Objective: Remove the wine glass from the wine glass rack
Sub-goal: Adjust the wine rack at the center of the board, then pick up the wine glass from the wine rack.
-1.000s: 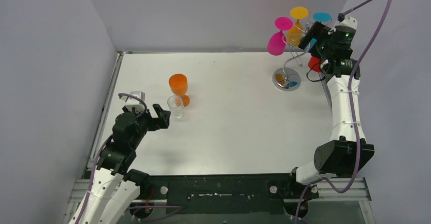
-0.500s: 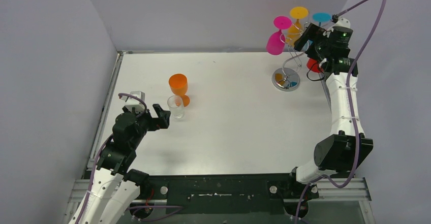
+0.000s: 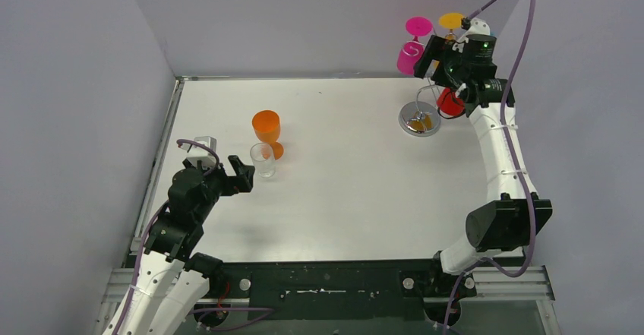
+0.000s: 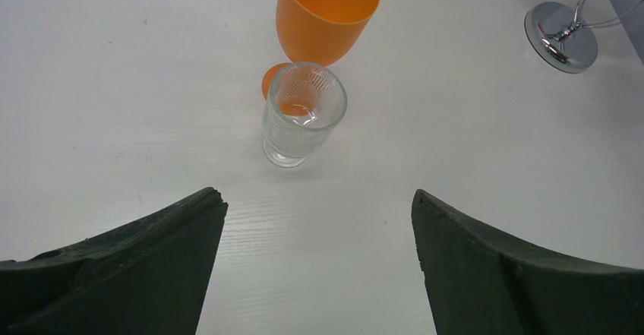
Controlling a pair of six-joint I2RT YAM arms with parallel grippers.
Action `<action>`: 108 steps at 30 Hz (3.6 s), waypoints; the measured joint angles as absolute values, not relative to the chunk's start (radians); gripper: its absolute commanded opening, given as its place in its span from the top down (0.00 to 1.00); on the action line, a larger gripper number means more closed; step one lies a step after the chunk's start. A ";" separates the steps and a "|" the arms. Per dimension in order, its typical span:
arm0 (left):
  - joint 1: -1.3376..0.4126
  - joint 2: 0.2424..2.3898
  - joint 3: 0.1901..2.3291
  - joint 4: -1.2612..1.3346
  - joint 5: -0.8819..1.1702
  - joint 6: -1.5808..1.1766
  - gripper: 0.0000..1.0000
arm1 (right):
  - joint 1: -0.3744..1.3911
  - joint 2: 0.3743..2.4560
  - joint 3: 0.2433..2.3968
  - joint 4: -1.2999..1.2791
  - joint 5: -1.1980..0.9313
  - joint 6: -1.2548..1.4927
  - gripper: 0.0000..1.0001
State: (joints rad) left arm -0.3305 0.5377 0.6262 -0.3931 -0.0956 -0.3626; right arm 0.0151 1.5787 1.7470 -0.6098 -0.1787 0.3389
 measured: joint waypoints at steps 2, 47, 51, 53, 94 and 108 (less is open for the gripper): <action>-0.331 0.538 0.626 -0.393 -0.096 -0.363 0.10 | 0.029 1.579 1.748 -0.612 -0.163 0.335 0.00; -0.322 0.556 0.626 -0.393 -0.090 -0.363 0.09 | 0.186 1.090 1.500 -0.503 0.140 0.352 0.10; -0.319 0.556 0.626 -0.393 -0.089 -0.363 0.09 | 0.007 1.060 1.438 -0.501 0.092 0.399 0.15; -0.319 0.555 0.626 -0.393 -0.089 -0.363 0.10 | -0.075 1.070 1.410 -0.495 0.029 0.424 0.18; -0.318 0.538 0.626 -0.392 -0.062 -0.363 0.09 | -0.401 1.344 1.246 -0.080 -0.627 0.854 0.55; -0.318 0.538 0.626 -0.392 -0.062 -0.363 0.10 | -0.401 1.368 1.233 0.001 -0.661 0.907 0.62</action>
